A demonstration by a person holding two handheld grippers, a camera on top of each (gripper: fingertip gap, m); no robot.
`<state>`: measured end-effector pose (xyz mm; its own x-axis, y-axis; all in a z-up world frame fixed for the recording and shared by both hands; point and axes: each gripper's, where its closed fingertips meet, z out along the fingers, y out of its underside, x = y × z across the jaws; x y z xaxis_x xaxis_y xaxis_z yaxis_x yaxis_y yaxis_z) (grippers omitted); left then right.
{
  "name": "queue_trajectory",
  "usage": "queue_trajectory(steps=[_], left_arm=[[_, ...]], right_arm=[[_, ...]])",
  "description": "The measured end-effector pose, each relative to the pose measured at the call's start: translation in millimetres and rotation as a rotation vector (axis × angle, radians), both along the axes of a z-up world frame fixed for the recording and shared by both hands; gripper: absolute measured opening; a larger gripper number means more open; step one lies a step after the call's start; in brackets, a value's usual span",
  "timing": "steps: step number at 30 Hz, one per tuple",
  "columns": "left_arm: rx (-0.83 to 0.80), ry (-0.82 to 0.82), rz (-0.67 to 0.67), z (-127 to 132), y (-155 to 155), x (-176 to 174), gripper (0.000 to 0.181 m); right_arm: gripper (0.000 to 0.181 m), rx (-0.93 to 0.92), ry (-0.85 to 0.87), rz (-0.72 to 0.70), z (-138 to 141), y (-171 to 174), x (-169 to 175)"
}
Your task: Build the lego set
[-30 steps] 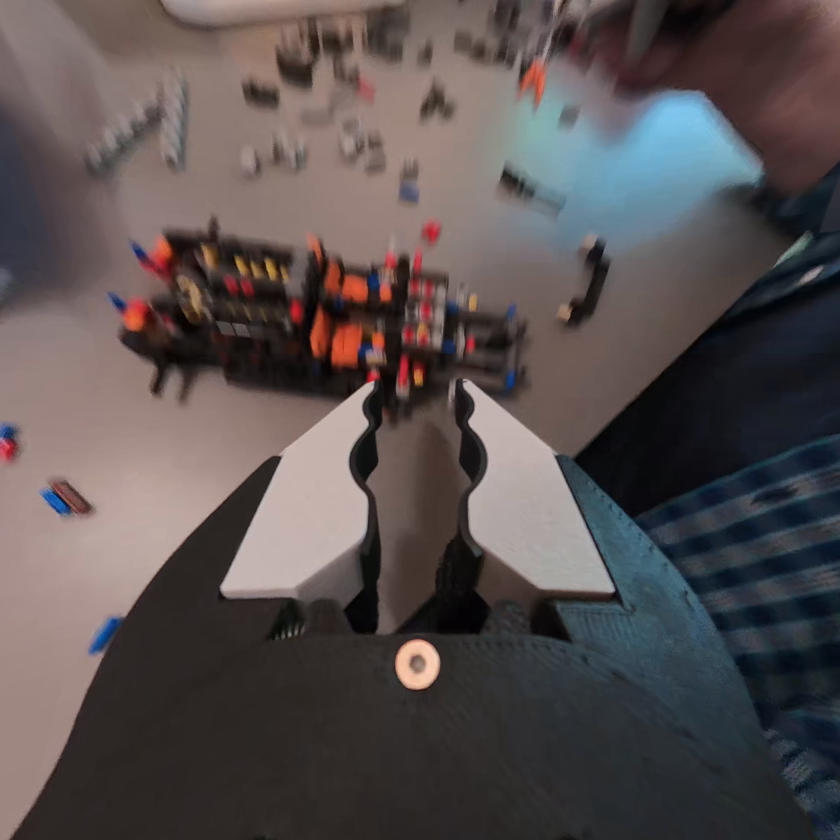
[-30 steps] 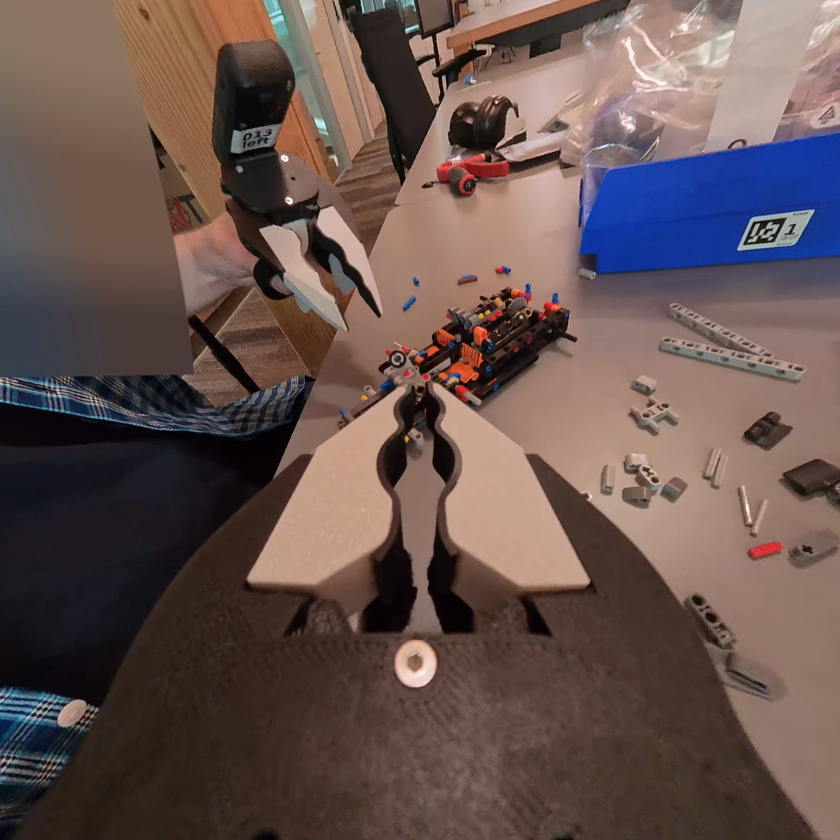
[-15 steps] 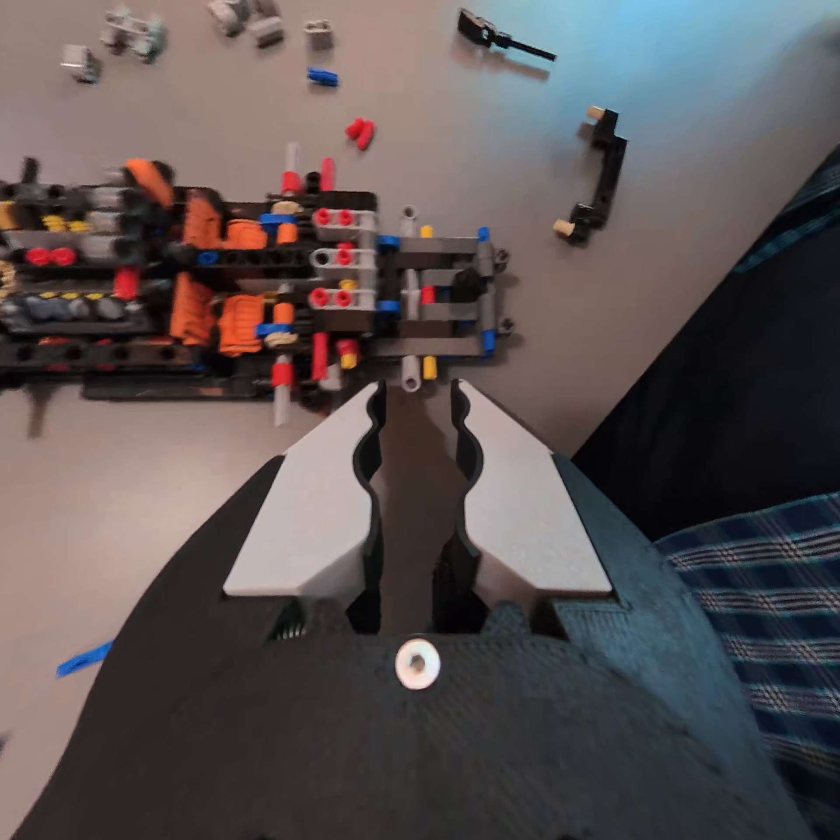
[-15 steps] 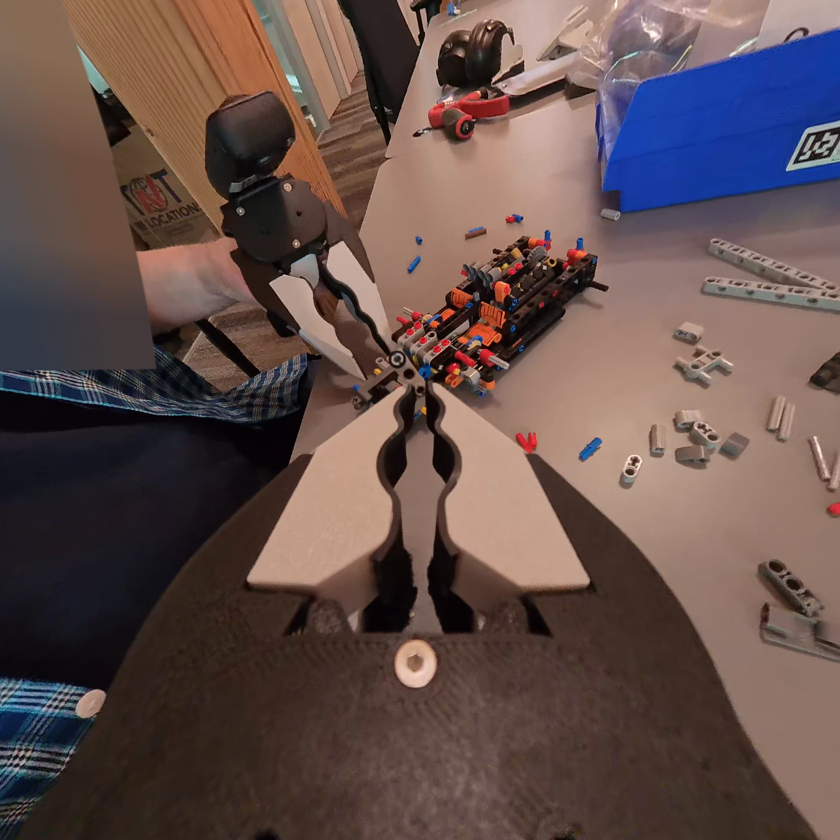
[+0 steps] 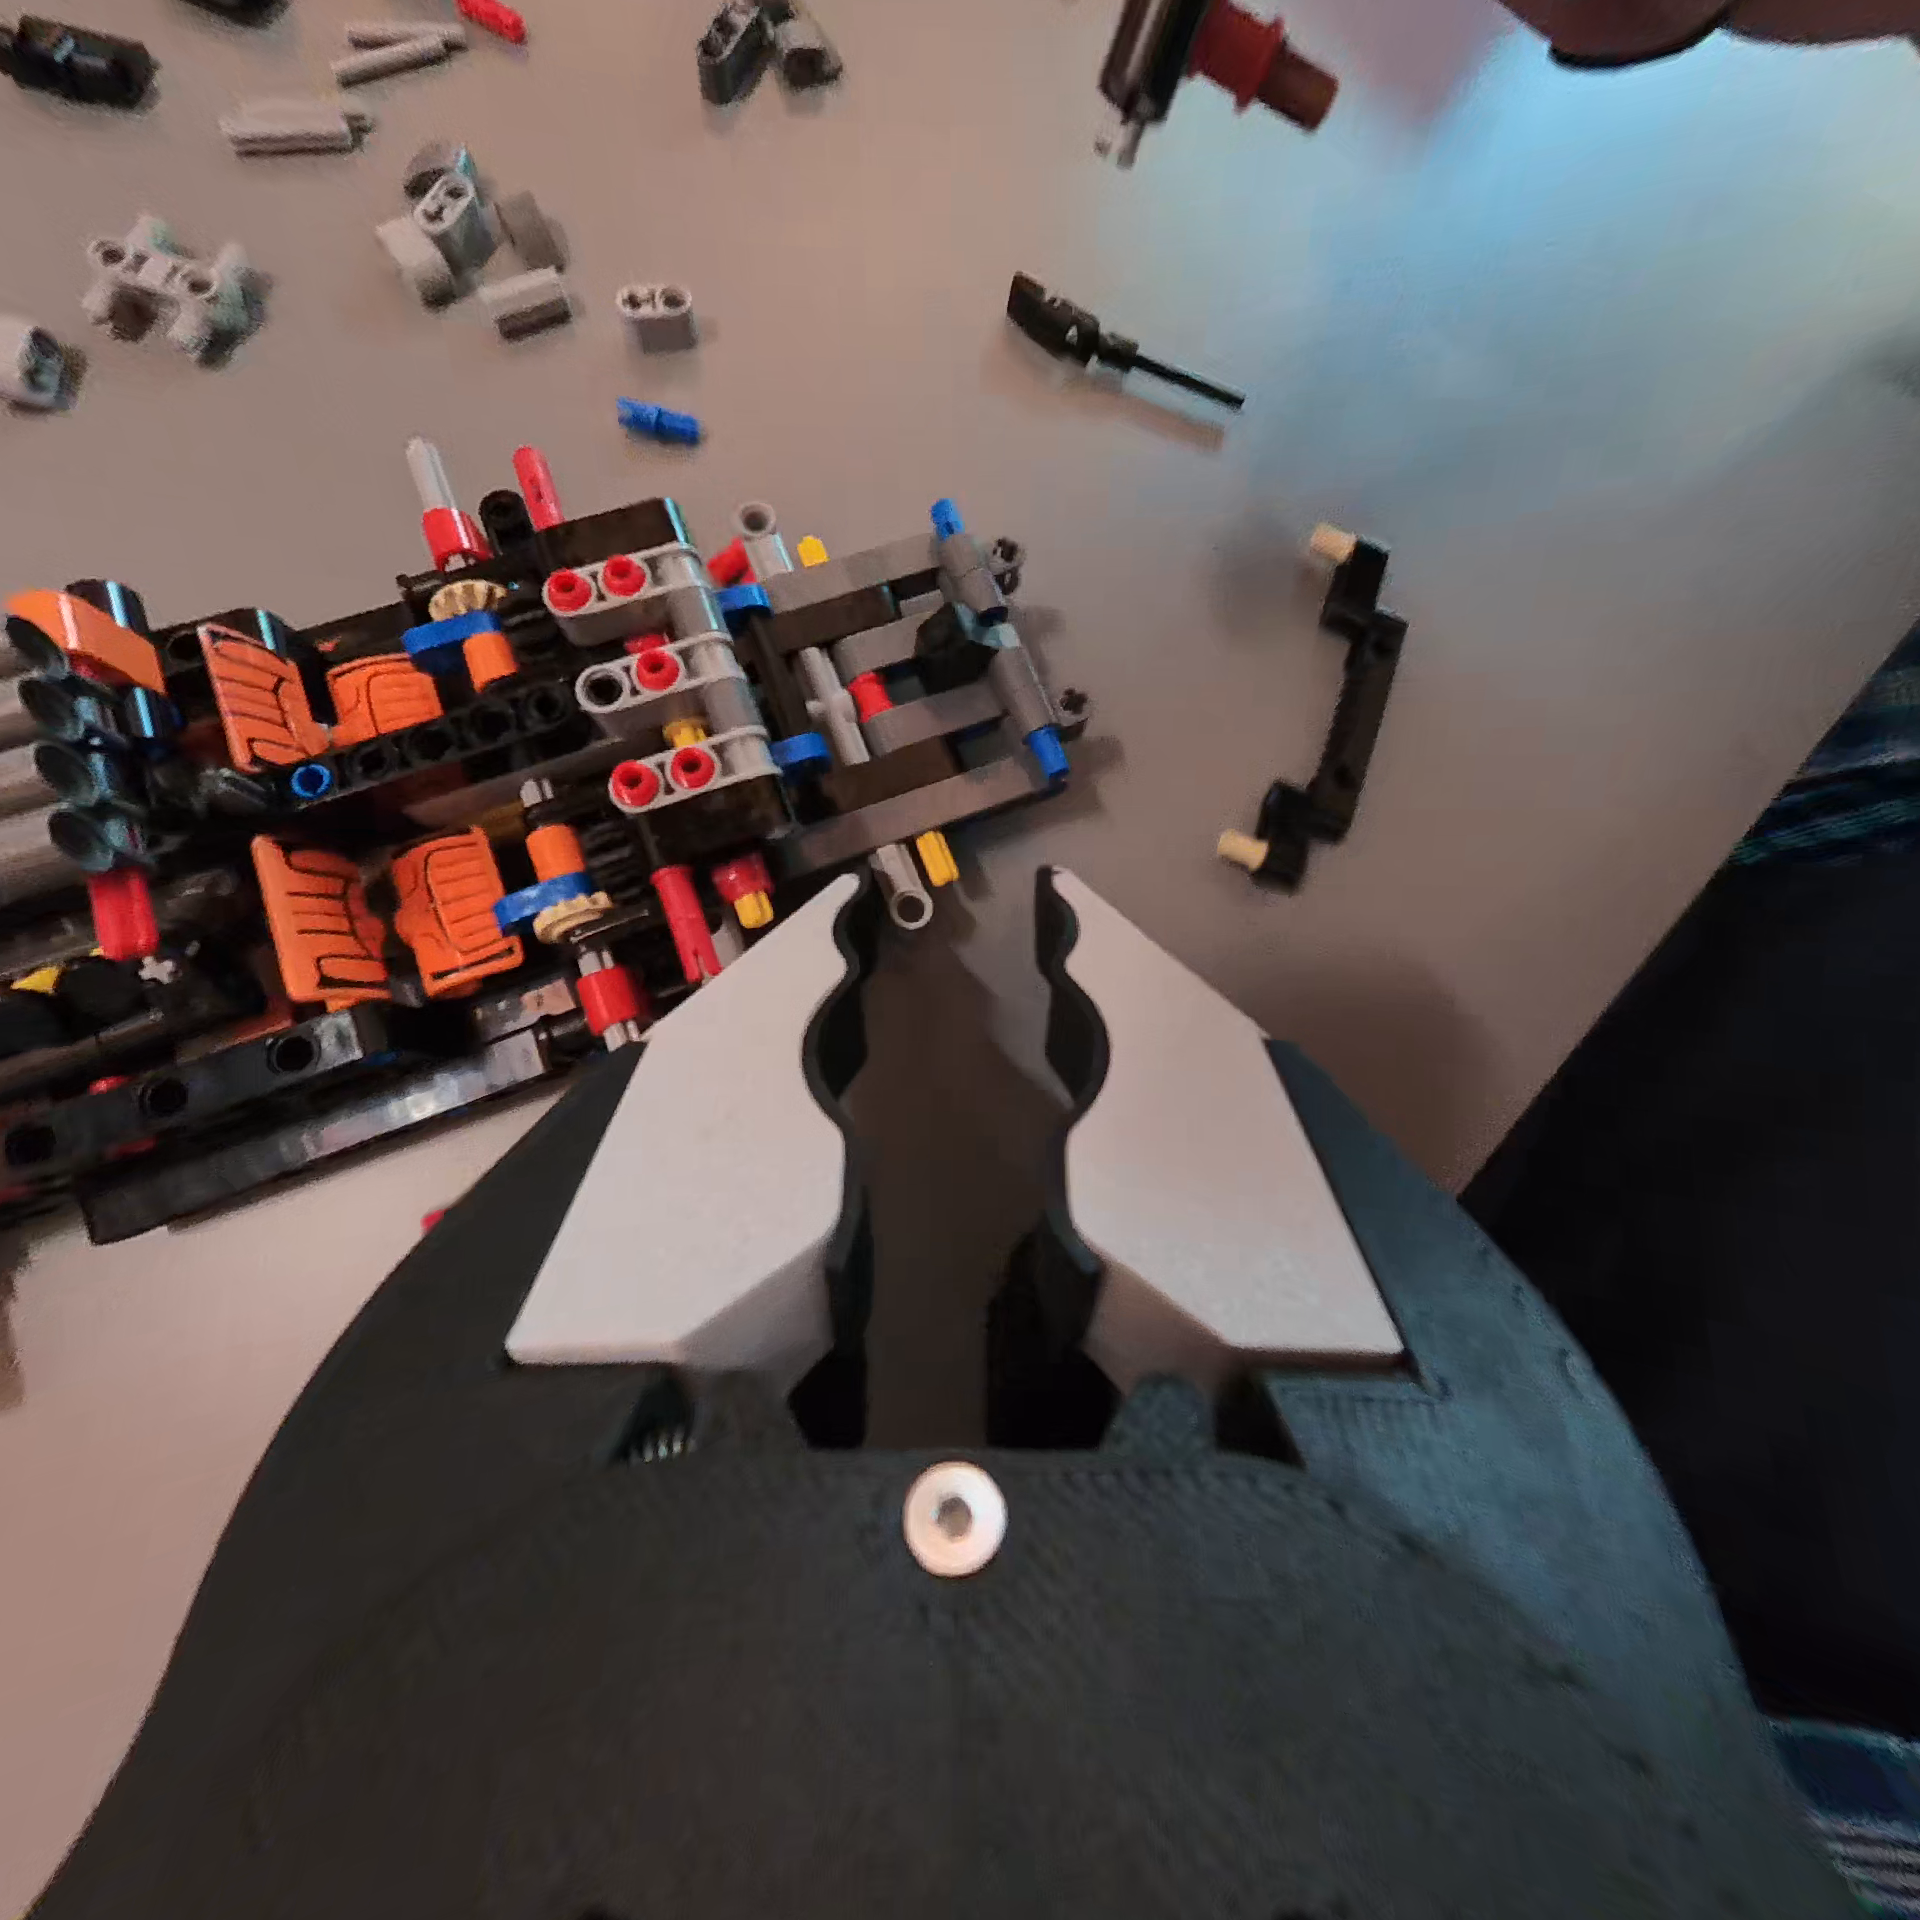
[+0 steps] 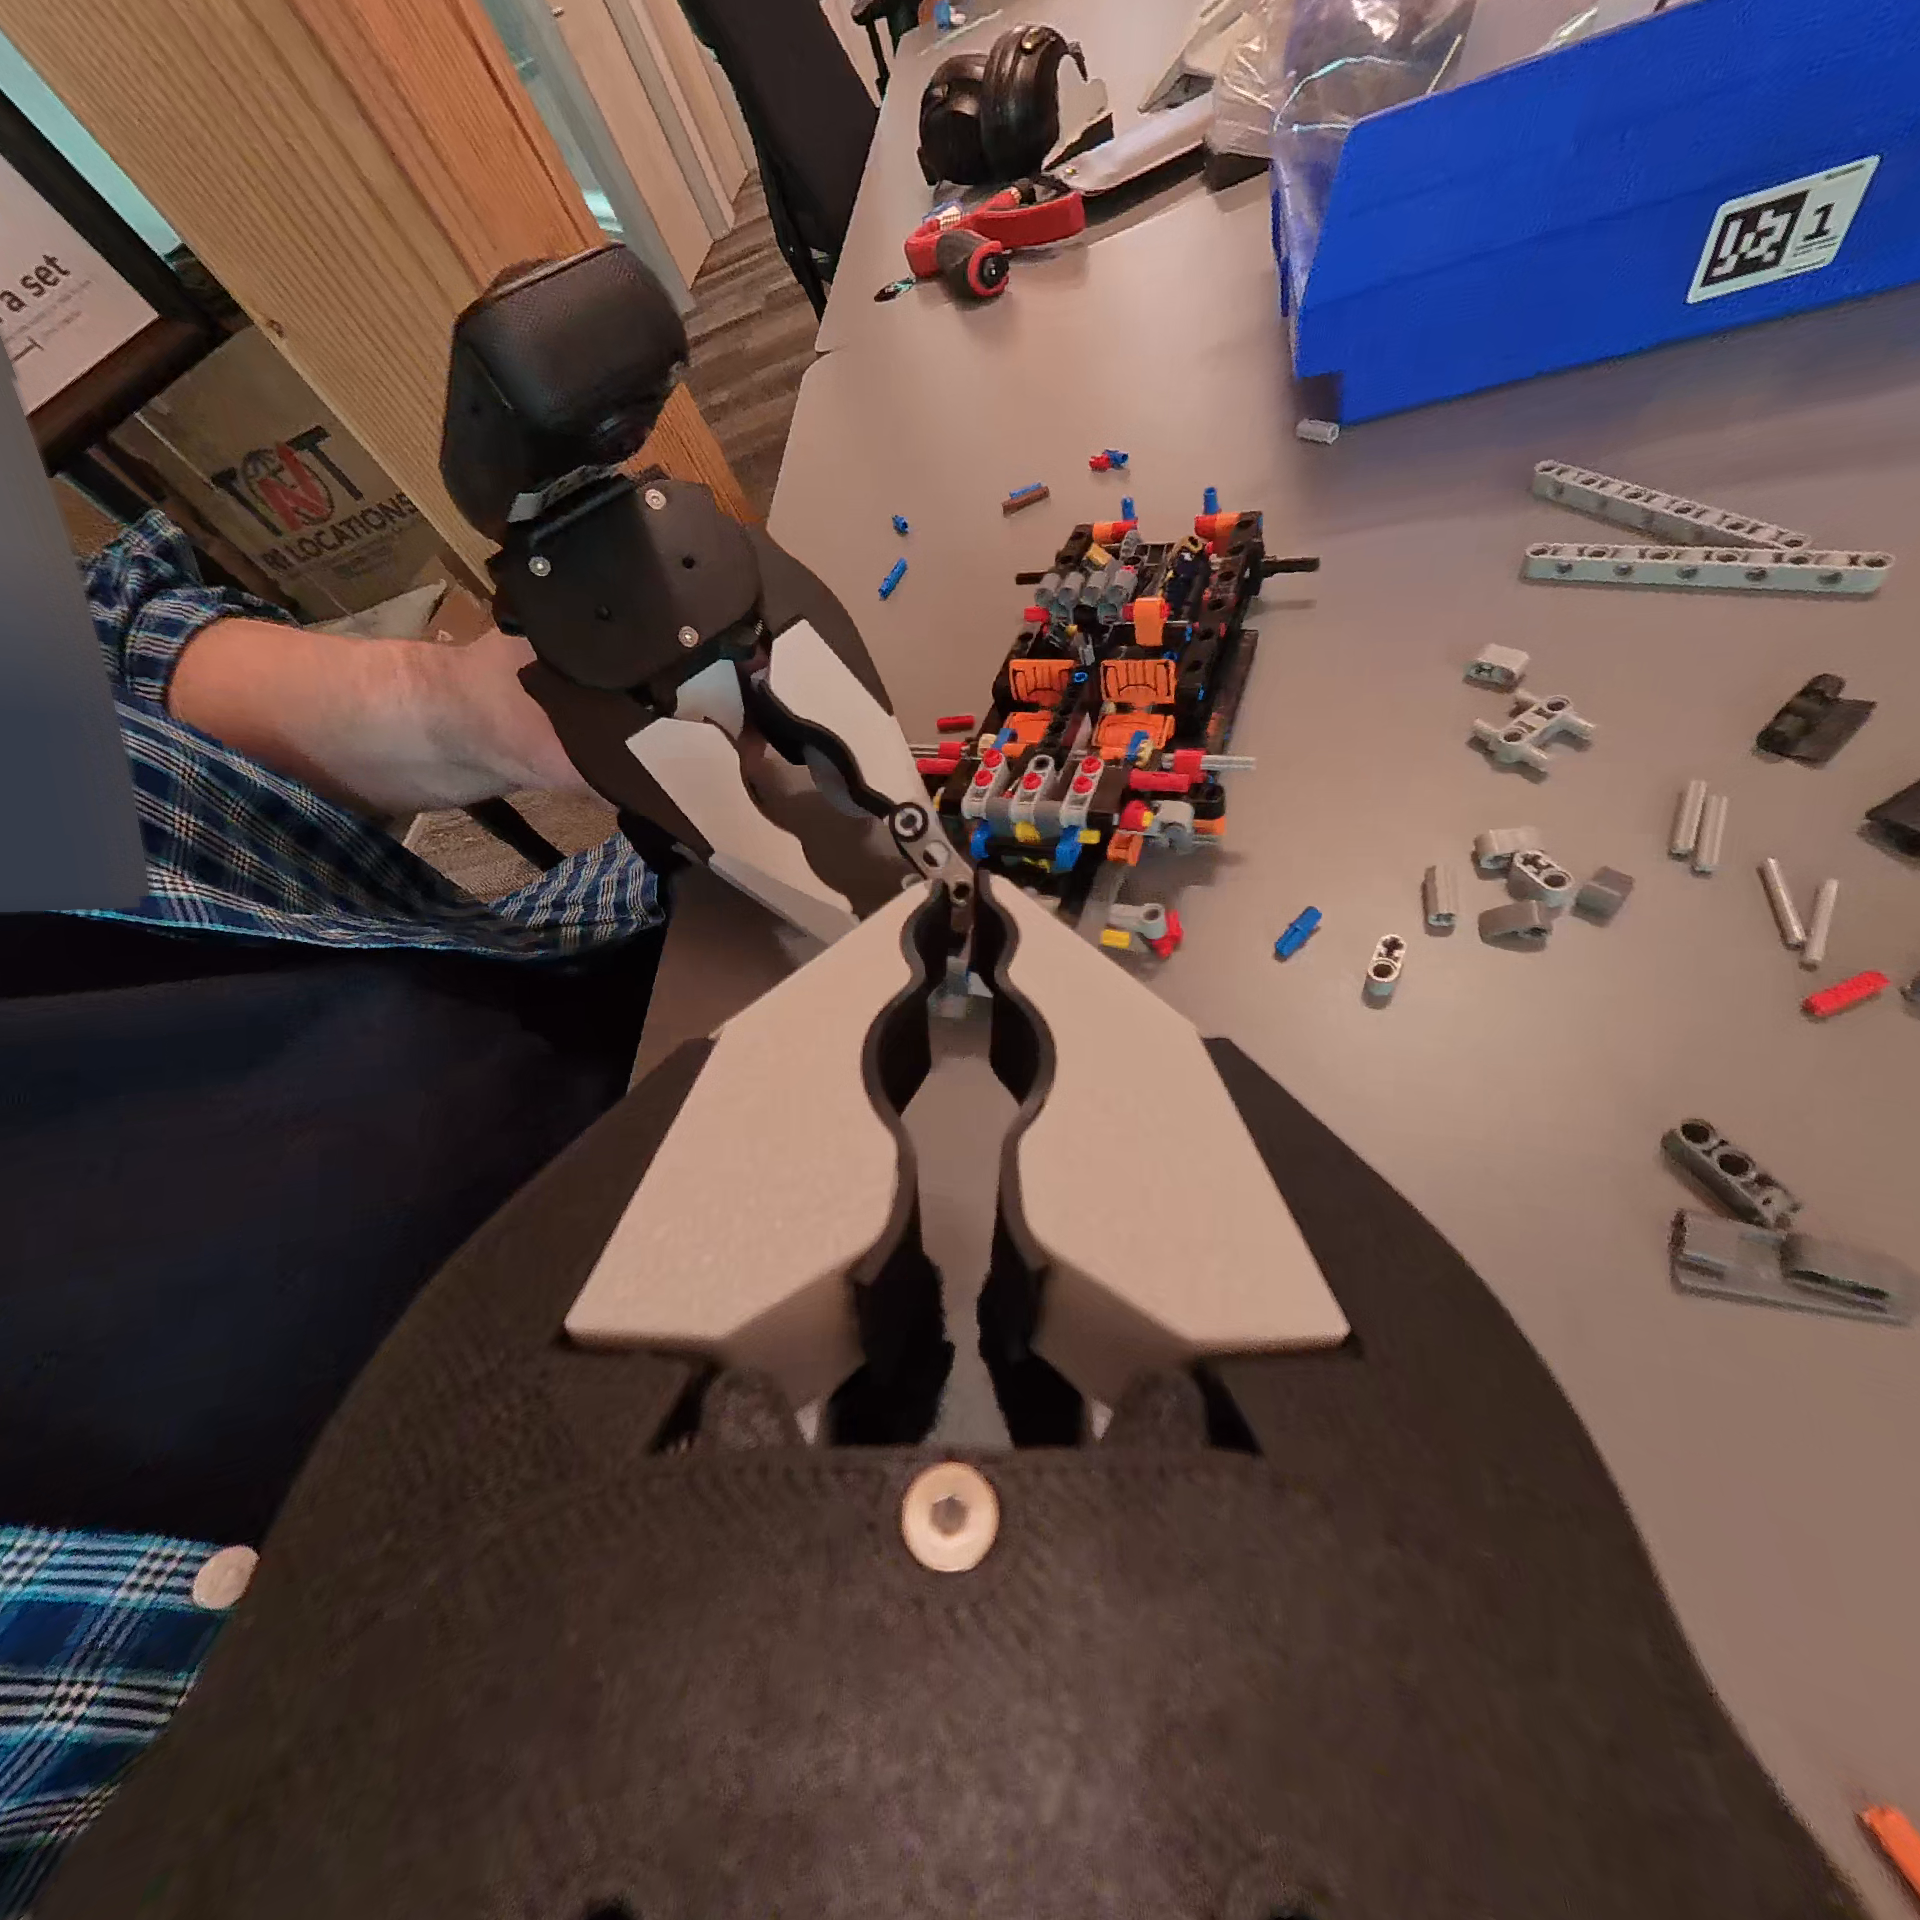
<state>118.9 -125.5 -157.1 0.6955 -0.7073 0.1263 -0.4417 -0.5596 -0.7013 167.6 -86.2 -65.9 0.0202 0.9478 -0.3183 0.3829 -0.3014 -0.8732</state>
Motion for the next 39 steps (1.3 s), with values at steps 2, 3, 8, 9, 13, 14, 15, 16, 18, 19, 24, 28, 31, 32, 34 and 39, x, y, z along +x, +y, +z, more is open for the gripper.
queue_trajectory(steps=[2,3,8,9,13,14,15,16,18,19,24,28,31,32,34,39], left_arm=[[-0.007,-0.005,0.001,1,4,5,0.033],[-0.005,-0.013,0.008,2,5,5,0.035],[0.017,-0.079,0.049,18,1,-3,0.037],[0.045,-0.092,0.050,26,2,-3,0.036],[0.174,-0.105,0.017,56,6,4,0.037],[0.206,-0.097,0.006,60,7,6,0.037],[0.236,-0.086,-0.004,64,9,8,0.036],[0.260,-0.073,-0.012,66,10,9,0.035],[0.282,-0.047,-0.026,66,12,11,0.032],[0.295,-0.045,-0.026,68,13,11,0.030],[0.346,-0.077,-0.046,78,12,12,0.008],[0.350,-0.106,-0.064,82,13,11,0.007],[0.343,-0.137,-0.078,85,13,12,0.007],[0.340,-0.149,-0.082,86,13,12,0.007],[0.320,-0.178,-0.090,86,13,13,0.006],[0.277,-0.271,-0.125,92,12,14,0.007]], right_arm=[[0.001,0.000,-0.006,-0.003,0,2,3],[0.001,-0.002,-0.008,-0.002,0,3,3],[0.001,0.005,-0.017,0.037,0,-1,-2],[0.002,0.013,-0.022,0.052,0,-4,-5],[0.001,0.106,-0.096,0.086,-5,-10,-16],[0.001,0.114,-0.101,0.091,-4,-12,-19],[0.001,0.122,-0.101,0.101,-3,-14,-22],[0.001,0.132,-0.101,0.112,-1,-15,-24],[0.001,0.145,-0.107,0.118,0,-17,-28],[0.001,0.149,-0.111,0.121,0,-18,-29],[0.002,0.145,-0.118,0.134,0,-22,-33],[0.001,0.137,-0.112,0.134,4,-22,-34],[0.001,0.136,-0.111,0.130,6,-22,-34],[0.002,0.136,-0.109,0.129,7,-21,-34],[0.002,0.131,-0.108,0.126,8,-21,-34],[0.002,0.108,-0.078,0.114,14,-21,-34]])
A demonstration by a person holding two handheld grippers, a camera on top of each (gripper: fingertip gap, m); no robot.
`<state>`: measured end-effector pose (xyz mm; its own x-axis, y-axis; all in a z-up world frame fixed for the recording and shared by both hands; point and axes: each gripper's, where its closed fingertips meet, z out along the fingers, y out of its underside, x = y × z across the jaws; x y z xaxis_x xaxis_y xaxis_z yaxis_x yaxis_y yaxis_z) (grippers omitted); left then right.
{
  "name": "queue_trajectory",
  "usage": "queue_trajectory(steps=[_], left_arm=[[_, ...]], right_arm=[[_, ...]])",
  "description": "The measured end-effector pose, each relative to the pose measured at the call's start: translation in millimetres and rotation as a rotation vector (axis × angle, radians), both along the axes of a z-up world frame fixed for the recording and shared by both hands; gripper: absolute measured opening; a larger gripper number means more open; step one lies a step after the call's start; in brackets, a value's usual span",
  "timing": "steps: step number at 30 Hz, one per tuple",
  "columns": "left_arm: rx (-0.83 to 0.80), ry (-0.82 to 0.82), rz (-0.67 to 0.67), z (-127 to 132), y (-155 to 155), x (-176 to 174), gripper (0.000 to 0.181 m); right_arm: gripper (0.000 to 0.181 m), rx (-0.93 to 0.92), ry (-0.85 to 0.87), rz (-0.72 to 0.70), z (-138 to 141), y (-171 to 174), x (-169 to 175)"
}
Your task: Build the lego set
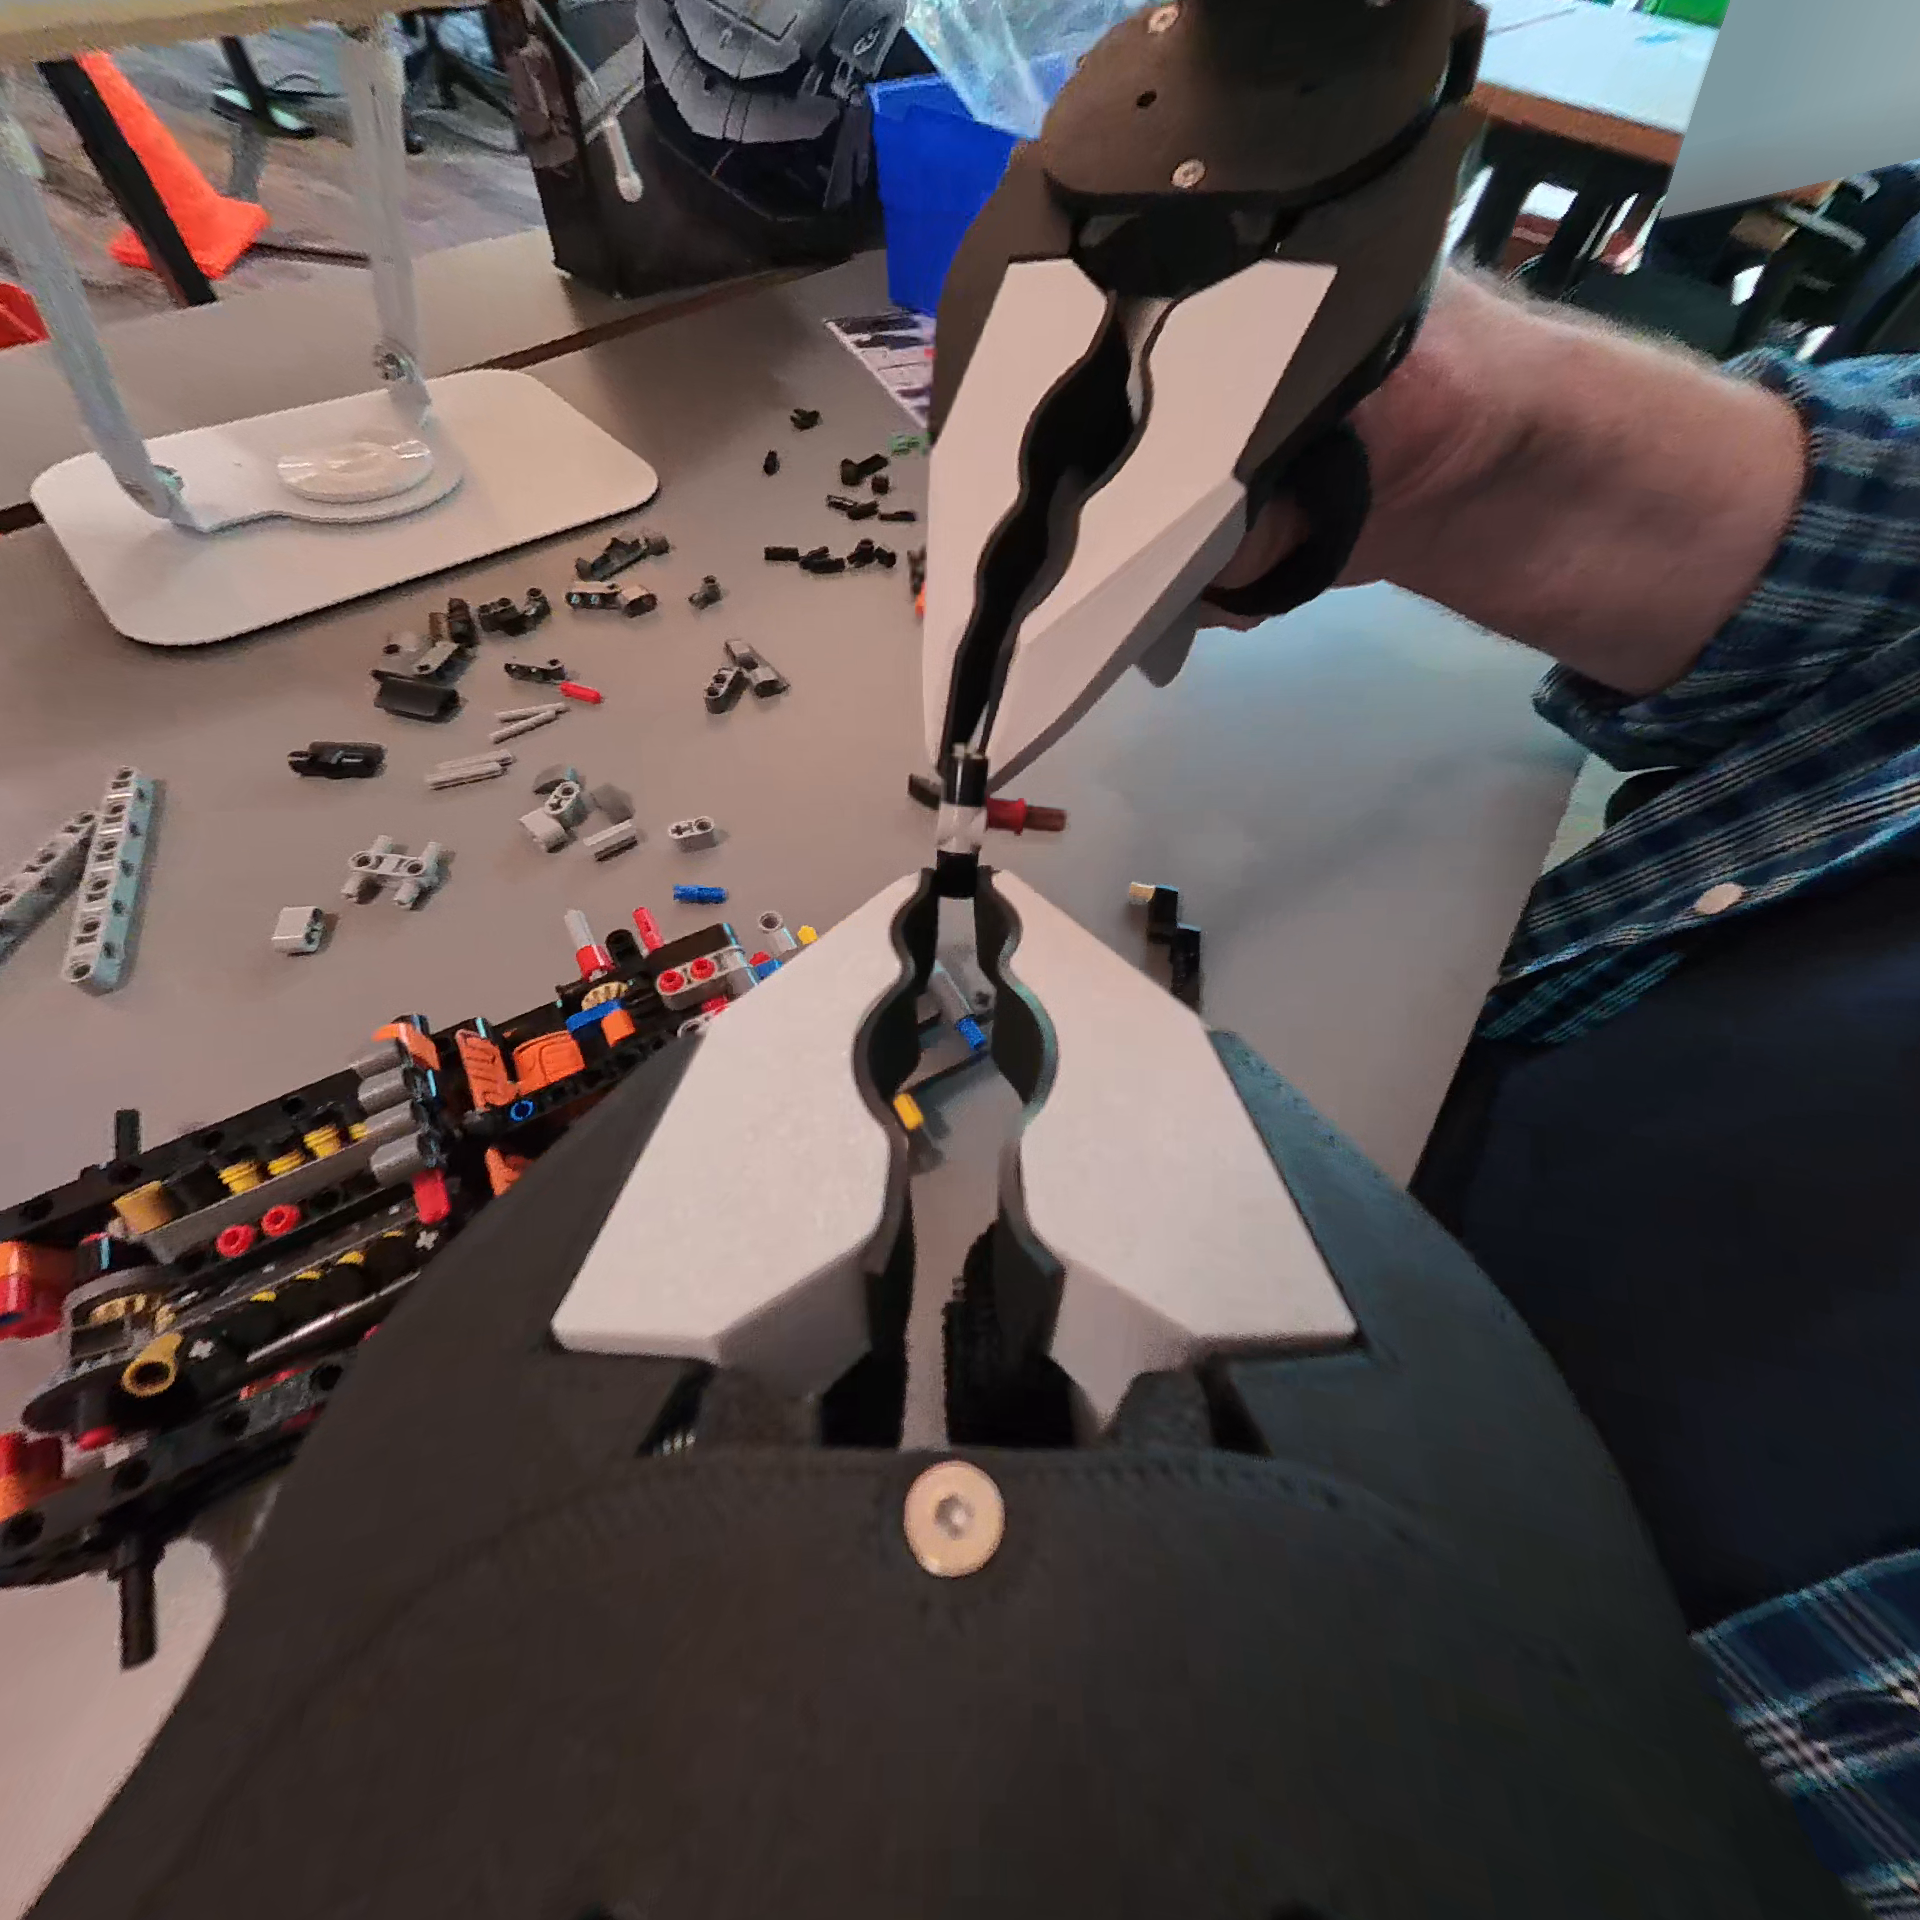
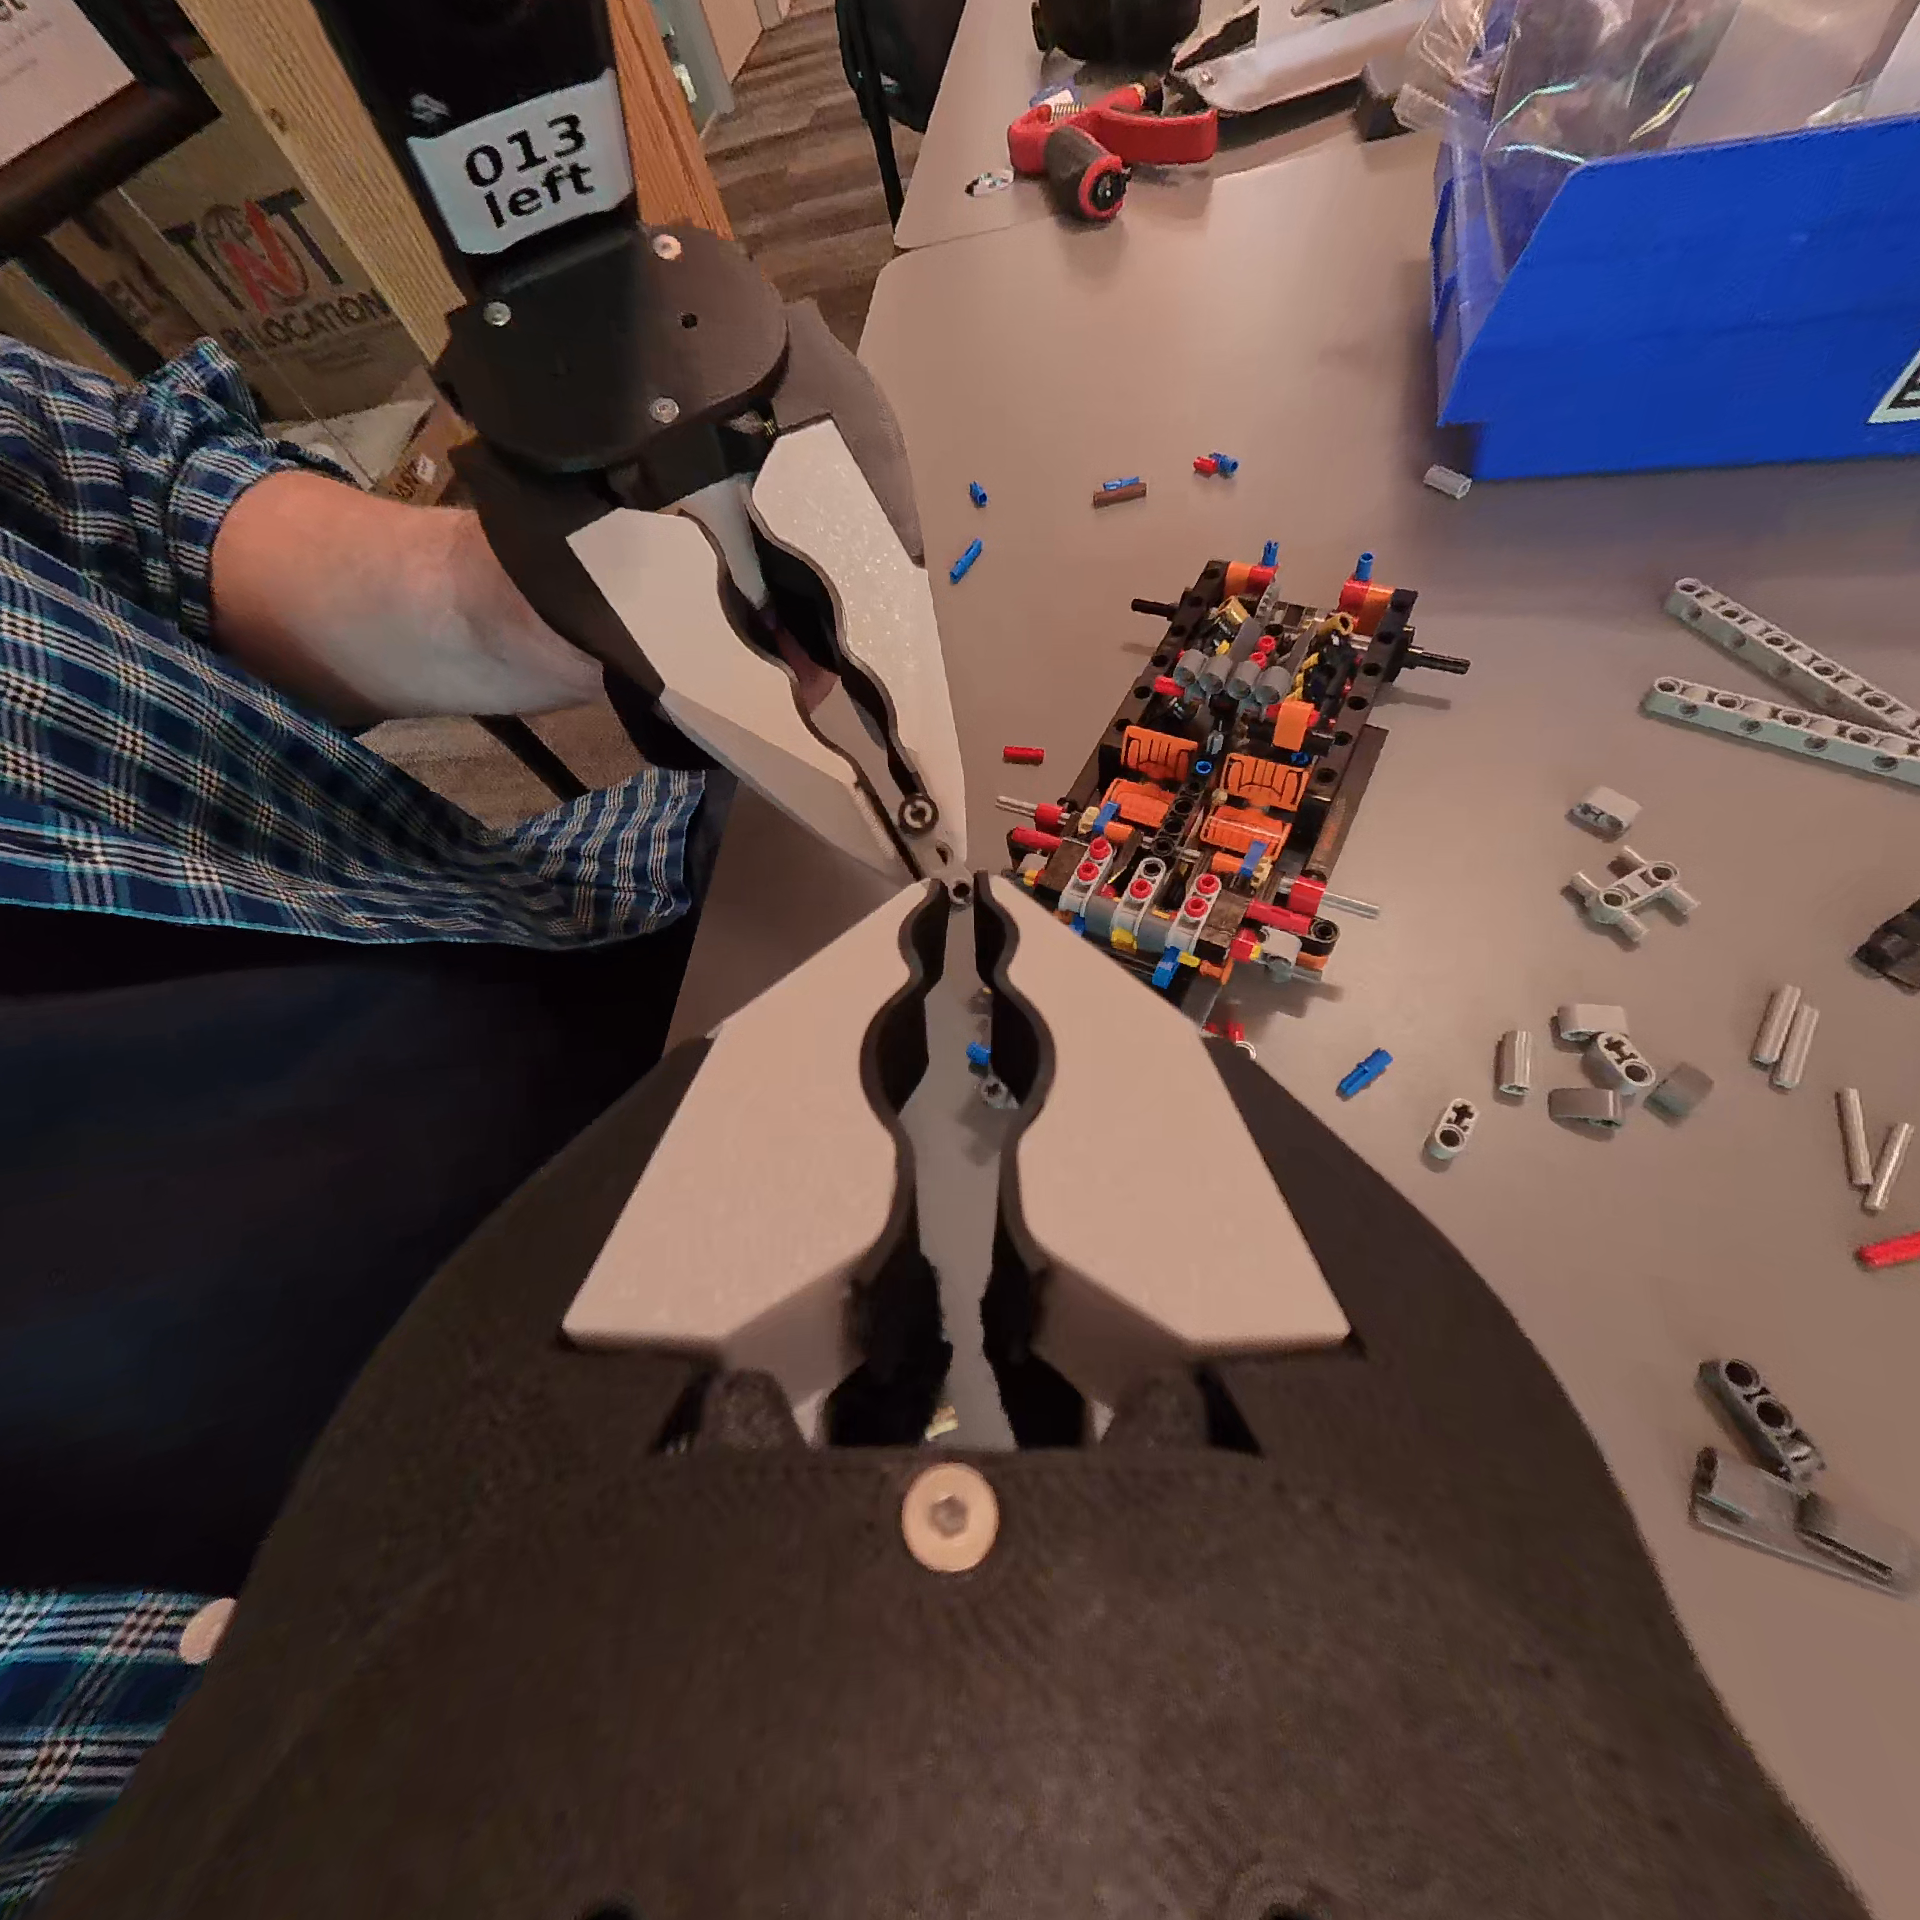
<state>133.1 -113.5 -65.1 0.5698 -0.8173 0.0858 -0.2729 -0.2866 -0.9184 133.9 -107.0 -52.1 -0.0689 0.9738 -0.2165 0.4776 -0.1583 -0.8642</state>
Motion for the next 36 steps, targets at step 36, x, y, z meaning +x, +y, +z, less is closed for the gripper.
queue_trajectory(steps=[36], left_arm=[[-0.148,-0.334,-0.122,29,5,-2,0.006]], right_arm=[[0.006,-0.081,0.144,-0.054,31,21,7]])
